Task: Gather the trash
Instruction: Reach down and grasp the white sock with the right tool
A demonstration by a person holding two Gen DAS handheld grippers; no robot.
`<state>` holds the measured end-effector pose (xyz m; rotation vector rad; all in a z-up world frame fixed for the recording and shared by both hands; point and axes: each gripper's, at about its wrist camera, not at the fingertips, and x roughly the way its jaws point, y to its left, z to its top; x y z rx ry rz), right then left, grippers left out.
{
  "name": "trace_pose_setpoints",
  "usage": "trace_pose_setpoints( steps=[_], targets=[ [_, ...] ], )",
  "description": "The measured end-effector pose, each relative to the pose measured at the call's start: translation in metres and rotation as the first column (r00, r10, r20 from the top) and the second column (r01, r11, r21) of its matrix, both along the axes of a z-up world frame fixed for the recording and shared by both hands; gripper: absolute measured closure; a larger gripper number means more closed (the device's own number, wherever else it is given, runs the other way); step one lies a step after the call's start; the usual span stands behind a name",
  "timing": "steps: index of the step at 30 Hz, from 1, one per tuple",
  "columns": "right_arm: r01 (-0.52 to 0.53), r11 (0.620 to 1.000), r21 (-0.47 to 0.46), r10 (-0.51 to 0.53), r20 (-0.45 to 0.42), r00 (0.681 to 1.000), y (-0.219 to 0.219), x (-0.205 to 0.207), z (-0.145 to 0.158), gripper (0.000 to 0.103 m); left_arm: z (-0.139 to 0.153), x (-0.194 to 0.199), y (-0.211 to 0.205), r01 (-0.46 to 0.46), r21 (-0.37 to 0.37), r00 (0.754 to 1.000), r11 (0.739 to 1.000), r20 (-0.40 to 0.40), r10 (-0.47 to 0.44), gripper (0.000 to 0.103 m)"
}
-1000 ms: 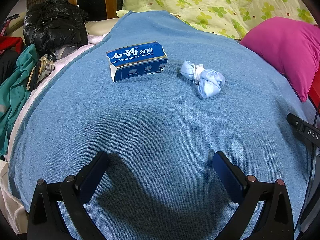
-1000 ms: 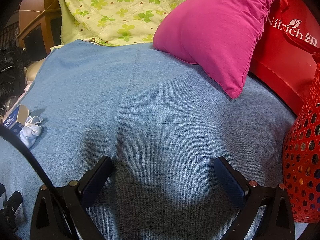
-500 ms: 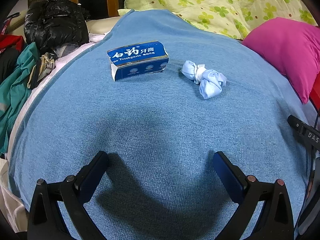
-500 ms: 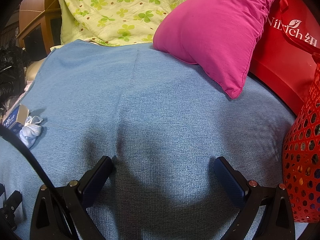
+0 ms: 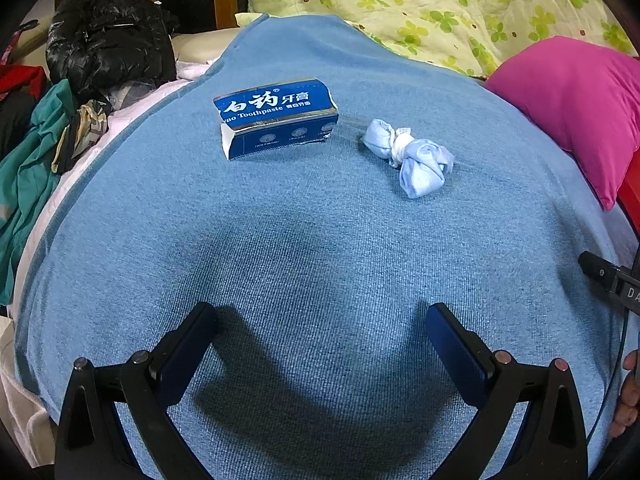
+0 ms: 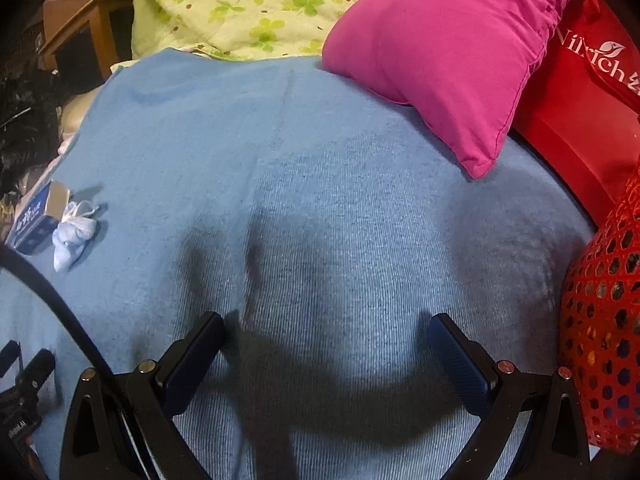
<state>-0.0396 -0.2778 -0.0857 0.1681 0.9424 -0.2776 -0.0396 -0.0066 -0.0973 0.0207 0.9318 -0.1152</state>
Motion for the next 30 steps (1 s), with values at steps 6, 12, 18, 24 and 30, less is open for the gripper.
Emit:
trace_pose_setpoints(
  steps=[6,12,18,24,30],
  targets=[
    [-0.013,1.0,0.003,0.013,-0.005,1.0,0.002,-0.005,0.0,0.0,0.0,0.002,-0.001,0.01,0.004,1.0,1.0,-0.014,-0.01,0.0],
    [-0.05,0.998,-0.047,0.048,-0.029,0.998,0.014,-0.002,0.014,0.0,0.012,0.0,0.004,0.017,-0.023,1.0,1.0,-0.009,-0.017,0.0],
    [-0.24,0.97,-0.046,0.243,0.058,0.968,0.058,0.01,0.058,0.0,0.053,0.0,0.037,-0.017,-0.036,0.995,0.999,0.096,0.021,0.0],
    [-0.383,0.923,-0.025,0.384,0.086,0.919,0.108,0.048,0.078,0.0,0.074,0.014,0.083,-0.11,-0.015,0.981,0.994,0.162,0.111,0.0],
    [-0.442,0.896,0.039,0.438,0.082,0.895,0.134,0.092,0.064,0.0,0.071,0.034,0.111,-0.169,-0.048,0.977,0.984,0.125,0.174,0.0]
  ],
)
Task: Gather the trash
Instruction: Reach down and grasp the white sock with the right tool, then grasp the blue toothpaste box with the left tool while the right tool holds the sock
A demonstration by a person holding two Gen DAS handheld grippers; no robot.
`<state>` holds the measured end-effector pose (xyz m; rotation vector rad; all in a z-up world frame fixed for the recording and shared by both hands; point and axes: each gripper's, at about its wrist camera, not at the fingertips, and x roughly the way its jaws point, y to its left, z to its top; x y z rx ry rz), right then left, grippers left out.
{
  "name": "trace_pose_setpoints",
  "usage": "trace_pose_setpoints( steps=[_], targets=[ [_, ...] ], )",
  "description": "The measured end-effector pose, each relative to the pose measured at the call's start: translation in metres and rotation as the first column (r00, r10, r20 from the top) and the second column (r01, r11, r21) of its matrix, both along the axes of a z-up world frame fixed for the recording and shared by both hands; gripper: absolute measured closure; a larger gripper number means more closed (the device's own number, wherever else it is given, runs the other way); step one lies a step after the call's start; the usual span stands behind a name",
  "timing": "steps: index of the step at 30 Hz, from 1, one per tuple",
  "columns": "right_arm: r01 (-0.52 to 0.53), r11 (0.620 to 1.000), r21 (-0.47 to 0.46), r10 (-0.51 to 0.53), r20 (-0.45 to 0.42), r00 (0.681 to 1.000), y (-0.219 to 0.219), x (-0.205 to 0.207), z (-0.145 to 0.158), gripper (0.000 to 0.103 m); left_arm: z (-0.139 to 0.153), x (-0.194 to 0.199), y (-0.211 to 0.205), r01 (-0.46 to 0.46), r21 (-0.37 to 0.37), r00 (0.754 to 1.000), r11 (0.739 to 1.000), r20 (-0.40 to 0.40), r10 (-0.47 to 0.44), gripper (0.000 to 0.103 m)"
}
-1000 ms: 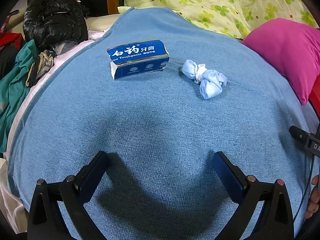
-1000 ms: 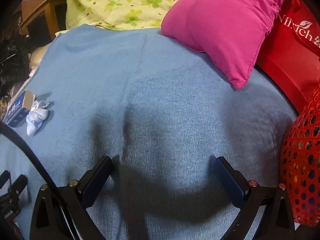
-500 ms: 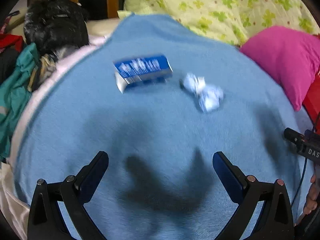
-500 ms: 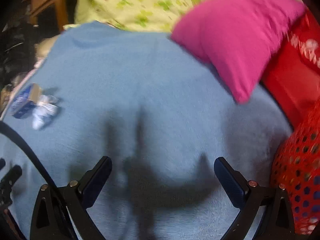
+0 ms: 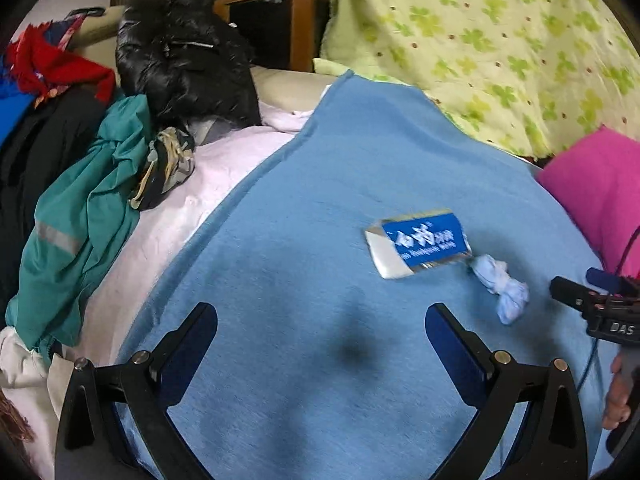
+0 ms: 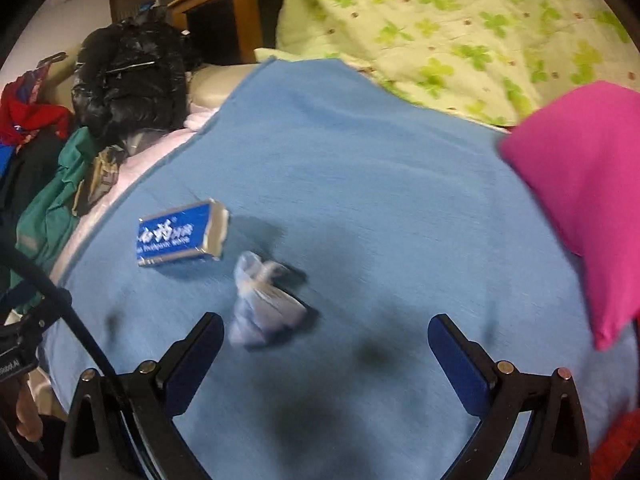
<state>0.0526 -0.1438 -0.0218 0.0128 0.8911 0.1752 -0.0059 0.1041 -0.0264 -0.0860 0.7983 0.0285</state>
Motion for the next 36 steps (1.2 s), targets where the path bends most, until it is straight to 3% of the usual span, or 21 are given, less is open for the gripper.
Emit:
trace_pose_setpoints(
  steps=[8,9,11,12,15,16,17,23,26,32,36],
  targets=[
    [-0.062,0.997,0.034,0.064,-0.068,0.996,0.032,0.042,-0.031,0.004,-0.003,0.022,0.009,-0.015,0.014,1.0,1.0,-0.011,0.015,0.0],
    [-0.063,0.997,0.033,0.065,-0.082,0.995,0.034,0.045,-0.034,0.008,-0.004,0.024,0.008,-0.013,0.013,1.0,1.0,-0.013,0.013,0.0],
    [-0.058,0.998,0.038,0.063,-0.129,0.99,0.037,0.052,-0.045,0.03,-0.005,0.027,0.007,-0.008,0.017,1.0,1.0,-0.012,0.008,0.0],
    [-0.049,0.998,0.036,0.054,-0.142,0.988,0.036,0.054,-0.049,0.033,-0.005,0.029,0.006,-0.002,0.019,1.0,1.0,-0.01,0.002,0.0],
    [-0.05,0.998,0.037,0.054,-0.121,0.991,0.033,0.049,-0.047,0.047,-0.003,0.034,0.003,0.023,0.014,1.0,1.0,0.009,-0.023,0.0],
    [-0.045,0.998,0.053,0.051,-0.12,0.991,0.029,0.045,-0.046,0.062,-0.003,0.035,0.002,0.029,0.015,0.999,0.999,0.014,-0.03,0.0],
    [-0.034,0.998,0.061,0.04,-0.111,0.993,0.025,0.041,-0.044,0.065,-0.003,0.037,-0.001,0.042,0.017,0.999,0.999,0.025,-0.043,0.0],
    [0.039,0.985,0.17,-0.027,-0.077,0.997,-0.018,0.003,-0.027,0.065,-0.005,0.053,-0.013,0.134,-0.023,0.99,0.991,0.053,-0.133,0.0],
    [0.068,0.974,0.218,-0.054,-0.069,0.996,-0.04,-0.023,-0.02,0.065,-0.01,0.066,-0.021,0.182,-0.051,0.983,0.982,0.028,-0.181,0.0],
    [0.101,0.938,0.331,-0.085,-0.063,0.994,-0.074,-0.066,-0.019,0.065,-0.004,0.076,-0.051,0.302,0.094,0.951,0.949,0.039,-0.307,0.0],
    [0.102,0.925,0.367,-0.083,-0.067,0.994,-0.086,-0.068,-0.02,0.063,-0.007,0.084,-0.073,0.449,0.205,0.889,0.87,0.002,-0.459,0.0]
  ],
)
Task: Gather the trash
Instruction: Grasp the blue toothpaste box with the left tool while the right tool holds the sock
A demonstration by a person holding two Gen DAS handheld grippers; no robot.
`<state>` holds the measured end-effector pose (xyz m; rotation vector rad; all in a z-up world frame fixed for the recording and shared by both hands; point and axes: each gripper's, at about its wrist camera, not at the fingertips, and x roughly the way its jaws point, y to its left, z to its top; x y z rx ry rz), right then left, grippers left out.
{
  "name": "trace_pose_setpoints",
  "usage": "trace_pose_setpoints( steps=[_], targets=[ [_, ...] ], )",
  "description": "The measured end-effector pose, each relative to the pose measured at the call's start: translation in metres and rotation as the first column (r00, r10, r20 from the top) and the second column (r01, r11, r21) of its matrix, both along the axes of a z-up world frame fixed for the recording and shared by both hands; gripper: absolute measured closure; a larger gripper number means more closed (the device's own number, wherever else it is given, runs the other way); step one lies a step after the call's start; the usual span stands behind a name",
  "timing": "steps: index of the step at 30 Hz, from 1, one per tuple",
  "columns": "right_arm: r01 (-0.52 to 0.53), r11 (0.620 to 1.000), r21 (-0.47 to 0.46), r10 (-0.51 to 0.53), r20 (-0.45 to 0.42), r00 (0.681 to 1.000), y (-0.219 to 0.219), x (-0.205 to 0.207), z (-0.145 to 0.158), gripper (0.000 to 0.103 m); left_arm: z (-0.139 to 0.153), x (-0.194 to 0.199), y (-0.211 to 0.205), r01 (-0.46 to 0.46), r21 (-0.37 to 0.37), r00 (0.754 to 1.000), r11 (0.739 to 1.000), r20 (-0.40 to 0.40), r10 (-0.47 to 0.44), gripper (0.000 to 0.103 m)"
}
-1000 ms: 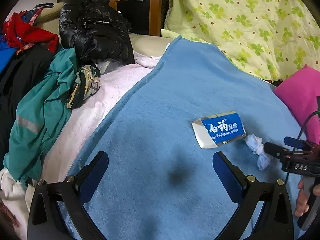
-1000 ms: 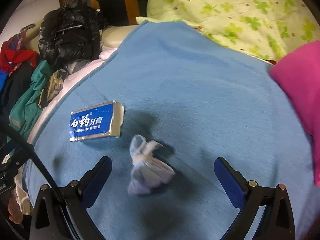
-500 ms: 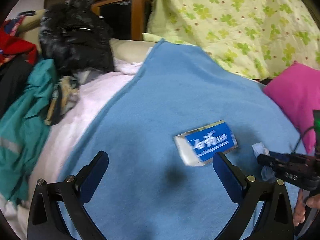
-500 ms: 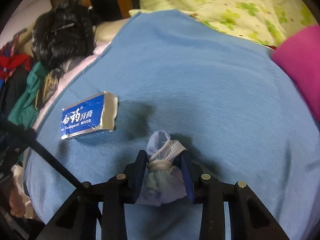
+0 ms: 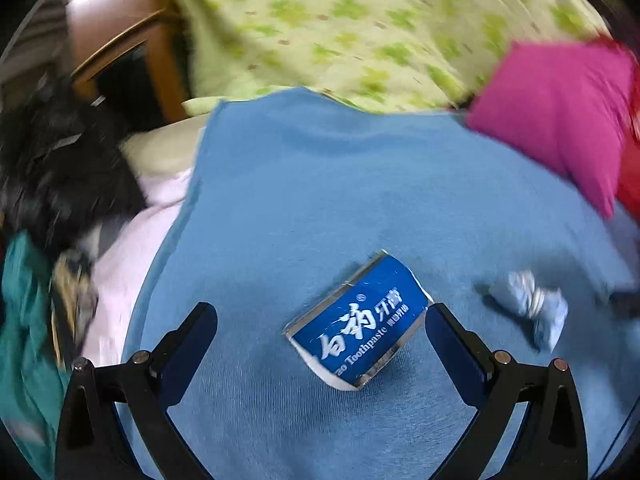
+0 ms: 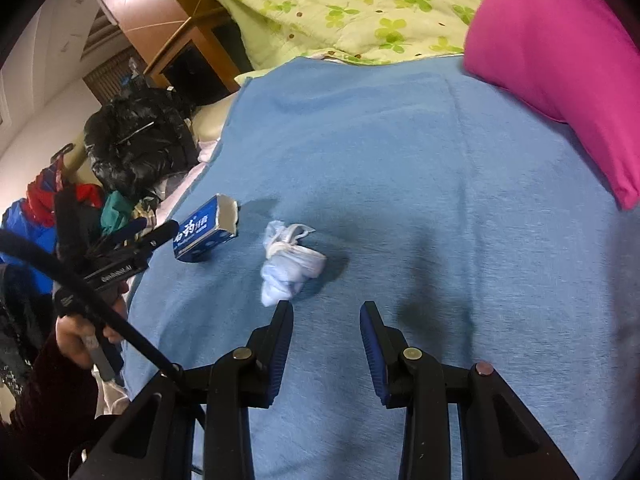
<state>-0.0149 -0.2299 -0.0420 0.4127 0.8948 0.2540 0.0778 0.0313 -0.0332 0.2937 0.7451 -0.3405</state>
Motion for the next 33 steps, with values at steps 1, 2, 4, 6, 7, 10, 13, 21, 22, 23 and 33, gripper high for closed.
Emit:
trace_pose_setpoints(
  steps=[1,2,4,6,7,10,13,21,22,23,33],
  targets=[
    [-0.006,1.0,0.011,0.006,0.004,1.0,-0.002,0.001,0.001,0.05,-0.002,0.003,-0.002,0.021,0.012,1.0,1.0,-0.009,-0.021,0.0],
    [-0.003,1.0,0.014,0.003,0.018,1.0,-0.003,0.004,0.004,0.029,-0.004,0.005,-0.002,0.029,0.017,0.999,0.999,-0.016,-0.029,0.0],
    [-0.002,1.0,0.009,0.002,0.045,0.999,-0.002,0.01,0.007,0.024,-0.009,0.012,-0.002,0.046,0.006,0.998,0.999,-0.053,-0.045,0.0],
    [-0.025,1.0,0.016,0.025,0.049,0.998,0.004,0.022,0.006,0.024,-0.011,0.015,-0.001,0.051,0.003,0.996,0.999,-0.068,-0.05,0.0],
    [-0.031,1.0,0.002,0.031,0.045,0.999,0.008,0.029,0.005,0.024,-0.012,0.016,-0.002,0.056,0.01,0.996,0.998,-0.073,-0.055,0.0],
    [-0.078,0.997,-0.02,0.079,0.026,0.997,0.03,0.055,-0.006,0.024,-0.016,0.015,-0.003,0.086,0.011,0.993,0.996,-0.081,-0.085,0.0],
    [-0.112,0.992,-0.065,0.112,-0.006,0.994,0.058,0.074,-0.014,0.025,-0.02,0.013,-0.002,0.116,0.034,0.99,0.993,-0.088,-0.112,0.0],
    [-0.093,0.987,-0.13,0.087,-0.056,0.995,0.074,0.086,-0.03,0.064,-0.036,0.018,-0.003,0.145,0.057,0.978,0.988,-0.163,-0.134,0.036],
    [-0.085,0.989,-0.122,0.079,-0.052,0.995,0.071,0.084,-0.029,0.064,-0.036,0.016,-0.003,0.143,0.059,0.979,0.988,-0.157,-0.133,0.038],
    [-0.077,0.99,-0.118,0.072,-0.047,0.996,0.068,0.081,-0.029,0.065,-0.036,0.015,-0.004,0.147,0.055,0.978,0.988,-0.156,-0.136,0.04],
    [-0.002,0.998,-0.063,0.004,0.03,1.0,0.025,0.033,0.009,0.065,0.0,-0.031,-0.025,0.173,-0.01,0.979,0.985,-0.108,-0.173,0.048]
  ],
)
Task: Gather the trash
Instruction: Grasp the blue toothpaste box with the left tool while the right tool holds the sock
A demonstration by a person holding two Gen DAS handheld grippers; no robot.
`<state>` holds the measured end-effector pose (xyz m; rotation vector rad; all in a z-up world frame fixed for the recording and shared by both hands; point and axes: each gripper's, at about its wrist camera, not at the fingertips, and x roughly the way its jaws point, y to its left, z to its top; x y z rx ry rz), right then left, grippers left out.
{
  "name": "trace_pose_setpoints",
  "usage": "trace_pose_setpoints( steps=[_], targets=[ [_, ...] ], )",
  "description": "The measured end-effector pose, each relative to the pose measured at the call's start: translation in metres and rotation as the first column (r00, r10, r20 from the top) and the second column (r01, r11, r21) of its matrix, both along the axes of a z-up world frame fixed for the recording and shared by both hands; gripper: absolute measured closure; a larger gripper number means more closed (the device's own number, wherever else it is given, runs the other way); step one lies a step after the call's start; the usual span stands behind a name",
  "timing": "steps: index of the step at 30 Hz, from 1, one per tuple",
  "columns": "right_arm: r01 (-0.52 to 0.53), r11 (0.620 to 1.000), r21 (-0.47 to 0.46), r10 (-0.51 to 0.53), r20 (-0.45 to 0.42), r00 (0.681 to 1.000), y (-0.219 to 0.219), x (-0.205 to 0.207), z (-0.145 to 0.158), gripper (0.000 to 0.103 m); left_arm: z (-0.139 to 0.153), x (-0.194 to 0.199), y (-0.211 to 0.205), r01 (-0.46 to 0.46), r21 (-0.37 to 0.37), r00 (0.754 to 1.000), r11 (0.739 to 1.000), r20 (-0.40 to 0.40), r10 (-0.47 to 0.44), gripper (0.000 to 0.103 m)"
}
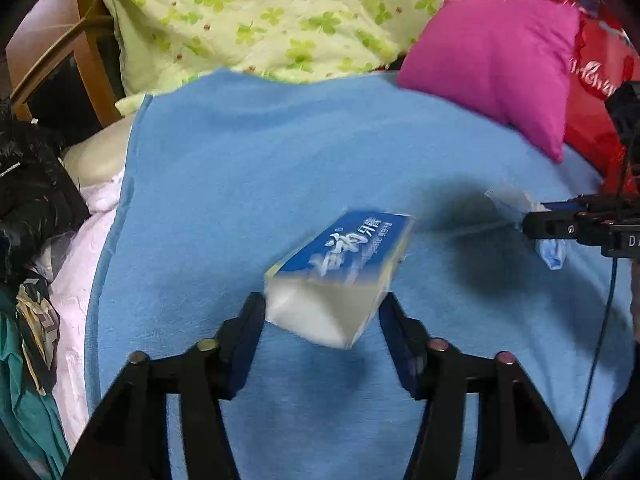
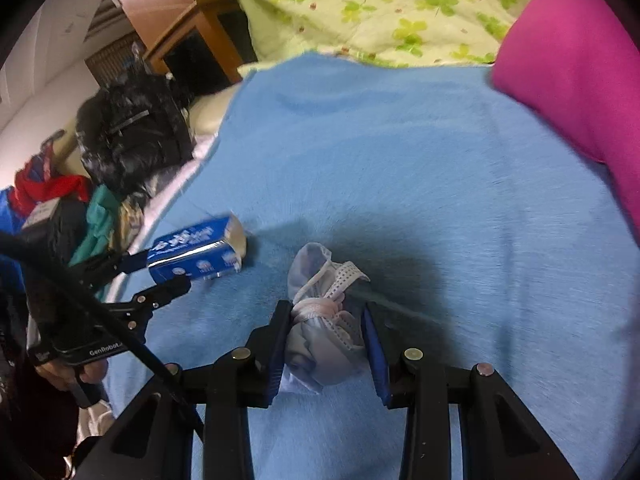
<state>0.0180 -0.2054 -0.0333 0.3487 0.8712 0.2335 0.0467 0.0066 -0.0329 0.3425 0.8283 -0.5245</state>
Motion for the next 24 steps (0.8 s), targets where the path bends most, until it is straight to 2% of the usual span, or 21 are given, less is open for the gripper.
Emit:
trace_pose_setpoints(
  steps=[2,3,4,5,10,13,15,17,18,19,24],
  targets=[
    [0.02,1.0,0.015,-0.02,0.024,1.0,-0.014,-0.016,0.011,0.065,0.008,-0.009,-0.007,-0.012,-0.006,1.0,1.0,0.012,0.012,0.05],
    [0.035,0.999,0.018,-0.036,0.041,0.999,-0.021,-0.025,0.017,0.065,0.016,-0.018,-0.013,-0.013,-0.014,1.0,1.0,0.027,0.013,0.057],
    [0.048,0.999,0.021,-0.049,0.058,0.997,-0.028,-0.033,0.024,0.065,0.02,-0.024,-0.018,-0.008,-0.02,0.999,1.0,0.036,0.009,0.078],
    [0.06,0.998,0.026,-0.062,0.079,0.995,-0.036,-0.042,0.031,0.065,0.023,-0.027,-0.023,-0.005,-0.024,0.999,1.0,0.04,0.006,0.08],
    [0.109,0.994,0.027,-0.112,0.162,0.981,-0.058,-0.074,0.055,0.065,0.034,-0.051,-0.046,0.03,-0.031,0.996,0.999,0.082,-0.028,0.08],
    [0.14,0.987,0.074,-0.15,0.145,0.978,-0.078,-0.088,0.052,0.065,0.021,-0.042,-0.043,0.0,-0.032,1.0,0.999,0.027,0.001,0.078],
    [0.156,0.986,0.062,-0.163,0.128,0.978,-0.086,-0.093,0.049,0.065,0.011,-0.04,-0.034,-0.036,-0.064,0.999,0.997,-0.039,0.033,0.069],
    [0.149,0.987,0.065,-0.156,0.117,0.981,-0.091,-0.093,0.046,0.065,0.006,-0.037,-0.03,-0.061,-0.074,0.997,0.995,-0.053,0.057,0.036],
    [0.145,0.987,0.069,-0.152,0.107,0.983,-0.093,-0.093,0.043,0.065,0.004,-0.037,-0.029,-0.079,-0.072,0.996,0.994,-0.041,0.076,0.031],
    [0.143,0.987,0.068,-0.149,0.096,0.984,-0.093,-0.093,0.04,0.065,0.003,-0.039,-0.029,-0.086,-0.075,0.996,0.993,-0.043,0.083,0.027],
    [0.13,0.991,0.042,-0.132,0.053,0.99,-0.097,-0.092,0.027,0.065,0.0,-0.029,-0.045,-0.129,-0.167,0.981,0.978,-0.165,0.101,0.026]
  ],
)
